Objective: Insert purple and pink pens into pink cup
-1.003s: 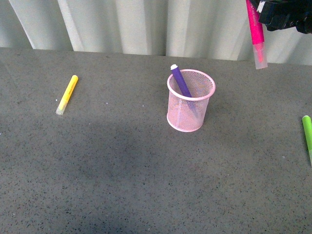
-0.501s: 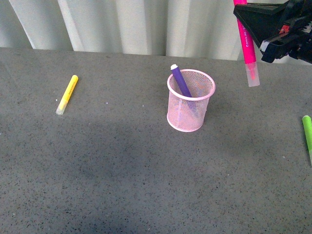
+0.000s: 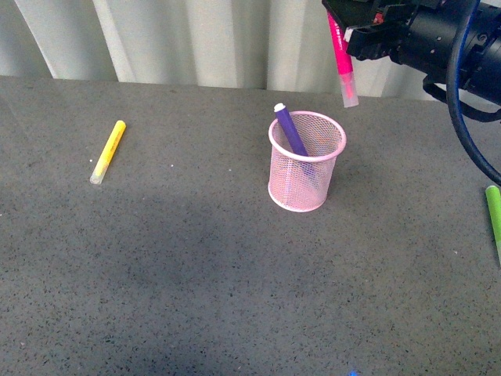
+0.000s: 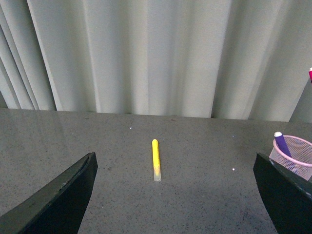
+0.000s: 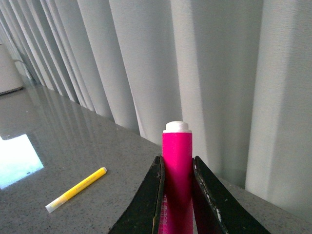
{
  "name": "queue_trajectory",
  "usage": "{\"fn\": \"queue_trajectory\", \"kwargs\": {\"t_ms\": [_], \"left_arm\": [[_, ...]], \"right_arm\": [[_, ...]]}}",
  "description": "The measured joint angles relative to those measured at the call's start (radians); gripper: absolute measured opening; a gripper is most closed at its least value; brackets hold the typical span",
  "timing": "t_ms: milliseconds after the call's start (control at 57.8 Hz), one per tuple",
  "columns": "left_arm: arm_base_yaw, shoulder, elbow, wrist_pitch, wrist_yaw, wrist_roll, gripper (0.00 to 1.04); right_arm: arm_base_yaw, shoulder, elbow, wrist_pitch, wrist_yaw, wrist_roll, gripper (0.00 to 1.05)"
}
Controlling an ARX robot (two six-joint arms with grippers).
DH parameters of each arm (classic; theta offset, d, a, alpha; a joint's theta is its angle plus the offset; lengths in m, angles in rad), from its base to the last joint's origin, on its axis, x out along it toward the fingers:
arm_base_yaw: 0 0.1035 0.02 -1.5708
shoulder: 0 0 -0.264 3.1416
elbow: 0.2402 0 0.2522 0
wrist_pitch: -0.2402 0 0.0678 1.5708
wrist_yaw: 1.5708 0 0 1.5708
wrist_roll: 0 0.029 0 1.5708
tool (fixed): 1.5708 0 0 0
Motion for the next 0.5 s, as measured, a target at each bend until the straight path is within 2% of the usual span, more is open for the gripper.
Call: {"fn": "queue_trajectory", "kwargs": {"t_ms": [225, 501], "left_arm": [[0.0, 0.0, 0.0, 0.0, 0.0, 0.0, 0.98], [0.0, 0.0, 0.0, 0.0, 0.0, 0.0, 0.98]], "right_arm": [[0.052, 0.04, -0.028, 0.063, 0.003, 0.023, 0.12], [0.05, 0.072, -0.029, 0.074, 0.006, 0.029, 0.12]]}}
